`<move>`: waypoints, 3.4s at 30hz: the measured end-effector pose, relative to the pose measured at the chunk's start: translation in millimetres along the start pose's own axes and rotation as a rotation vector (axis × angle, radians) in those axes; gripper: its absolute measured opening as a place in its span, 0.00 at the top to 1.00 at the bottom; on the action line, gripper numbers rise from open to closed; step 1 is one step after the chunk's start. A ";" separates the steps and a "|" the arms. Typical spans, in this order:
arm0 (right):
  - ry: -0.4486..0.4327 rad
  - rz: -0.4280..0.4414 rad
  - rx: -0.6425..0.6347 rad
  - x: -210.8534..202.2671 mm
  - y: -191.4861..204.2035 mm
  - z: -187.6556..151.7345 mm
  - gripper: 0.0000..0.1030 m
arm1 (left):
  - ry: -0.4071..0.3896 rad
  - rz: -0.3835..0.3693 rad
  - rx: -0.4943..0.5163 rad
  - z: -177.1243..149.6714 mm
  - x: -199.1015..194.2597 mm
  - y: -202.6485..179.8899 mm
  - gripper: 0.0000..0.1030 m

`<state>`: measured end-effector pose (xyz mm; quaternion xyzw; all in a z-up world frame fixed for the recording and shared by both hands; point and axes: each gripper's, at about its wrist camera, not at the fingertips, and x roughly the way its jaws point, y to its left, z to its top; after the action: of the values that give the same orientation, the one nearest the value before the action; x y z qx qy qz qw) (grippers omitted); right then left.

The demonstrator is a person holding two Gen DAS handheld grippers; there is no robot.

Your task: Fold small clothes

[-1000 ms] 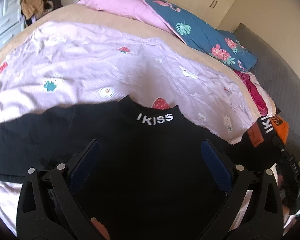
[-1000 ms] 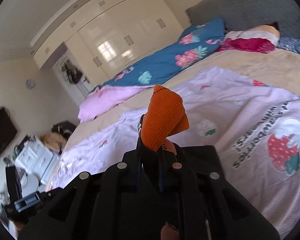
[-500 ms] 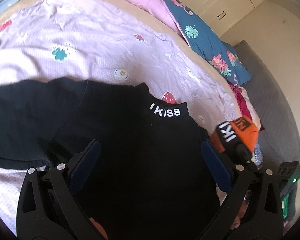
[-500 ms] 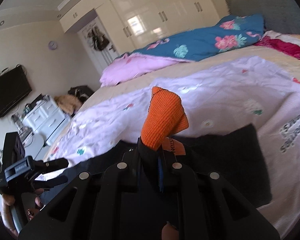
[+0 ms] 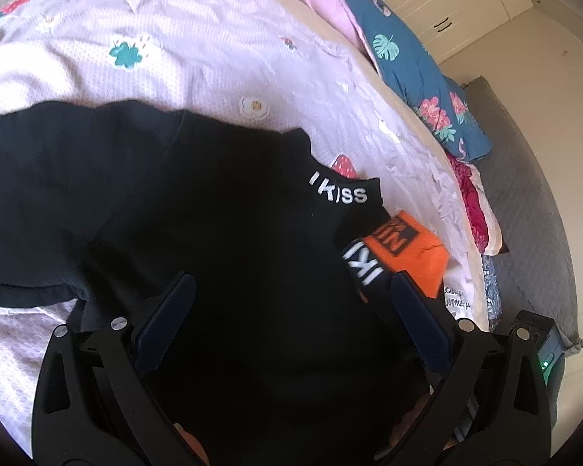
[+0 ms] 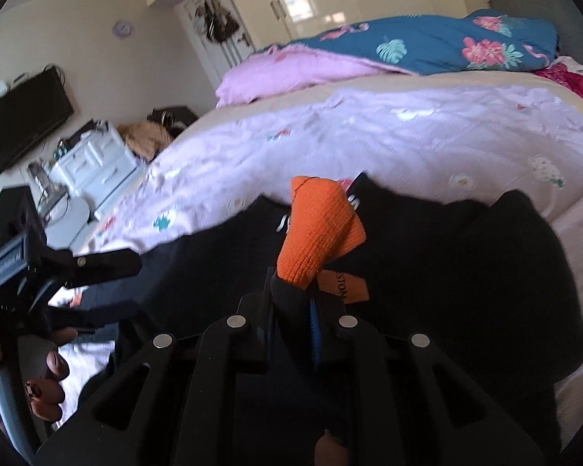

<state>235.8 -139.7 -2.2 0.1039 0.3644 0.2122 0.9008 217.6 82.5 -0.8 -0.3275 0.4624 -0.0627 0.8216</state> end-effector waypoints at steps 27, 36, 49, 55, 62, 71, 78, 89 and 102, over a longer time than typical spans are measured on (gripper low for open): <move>-0.158 -0.061 0.309 -90.0 -135.5 35.4 0.59 | -0.033 -0.019 0.205 -17.4 11.1 -77.6 0.95; -0.149 -0.102 0.259 -90.0 -129.1 33.8 0.59 | -0.143 -0.028 0.203 -11.7 -46.0 -63.9 0.95; -0.013 -0.121 0.095 -54.0 -90.5 27.8 0.56 | -0.088 0.106 0.182 -19.8 -24.4 -14.4 0.94; 0.049 -0.134 0.025 -34.6 -71.1 15.8 0.51 | -0.130 0.209 0.229 -21.0 -29.9 -9.9 0.90; 0.129 -0.178 -0.008 -14.5 -63.8 -3.3 0.42 | 0.008 0.264 0.241 -35.4 9.3 5.6 0.77; 0.200 -0.237 0.025 -1.9 -75.8 -22.8 0.40 | 0.008 0.272 0.248 -45.7 14.5 18.6 0.70; 0.114 -0.261 -0.003 -20.1 -62.7 -17.0 0.15 | -0.077 0.274 0.313 -46.0 -11.4 5.3 0.43; 0.050 -0.251 -0.067 -34.1 -18.6 -19.1 0.04 | -0.166 0.294 0.337 -40.4 -38.1 -0.1 0.09; 0.062 -0.178 -0.137 -23.7 43.6 -21.7 0.04 | -0.239 0.394 0.220 -35.6 -78.5 45.5 0.09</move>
<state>191.9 -111.0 11.7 0.0026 0.3845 0.1591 0.9093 135.7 132.7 15.8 -0.1445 0.4072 0.0877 0.8976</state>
